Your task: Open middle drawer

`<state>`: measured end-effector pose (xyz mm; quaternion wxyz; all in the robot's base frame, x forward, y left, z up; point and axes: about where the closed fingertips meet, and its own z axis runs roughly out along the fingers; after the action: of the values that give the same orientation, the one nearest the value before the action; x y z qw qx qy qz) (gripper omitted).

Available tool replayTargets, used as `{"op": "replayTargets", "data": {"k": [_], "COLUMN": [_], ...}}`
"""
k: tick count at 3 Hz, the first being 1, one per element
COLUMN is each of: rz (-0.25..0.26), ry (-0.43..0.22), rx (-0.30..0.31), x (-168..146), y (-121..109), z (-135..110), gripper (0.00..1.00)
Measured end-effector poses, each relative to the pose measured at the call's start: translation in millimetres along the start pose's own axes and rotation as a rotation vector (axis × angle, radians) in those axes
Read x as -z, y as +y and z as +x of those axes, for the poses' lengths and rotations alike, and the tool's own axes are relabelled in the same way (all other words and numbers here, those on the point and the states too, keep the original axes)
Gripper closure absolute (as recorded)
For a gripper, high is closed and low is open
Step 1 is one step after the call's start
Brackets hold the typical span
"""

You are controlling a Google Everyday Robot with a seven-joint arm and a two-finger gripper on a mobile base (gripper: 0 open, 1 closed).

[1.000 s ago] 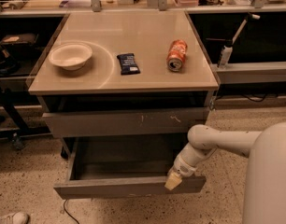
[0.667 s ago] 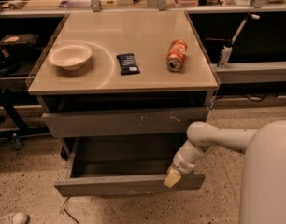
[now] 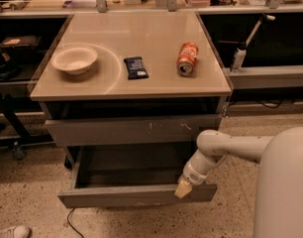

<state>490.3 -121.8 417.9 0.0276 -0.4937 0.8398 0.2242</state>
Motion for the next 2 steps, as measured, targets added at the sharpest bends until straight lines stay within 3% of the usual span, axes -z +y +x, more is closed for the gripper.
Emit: {"op": "replayTargets", "data": {"k": [2], "rz": [0.019], "ry": [0.012], "rx": [-0.028], "x": [3.9], "y": [3.7], "z": [9.8], "gripper": [1.00]}}
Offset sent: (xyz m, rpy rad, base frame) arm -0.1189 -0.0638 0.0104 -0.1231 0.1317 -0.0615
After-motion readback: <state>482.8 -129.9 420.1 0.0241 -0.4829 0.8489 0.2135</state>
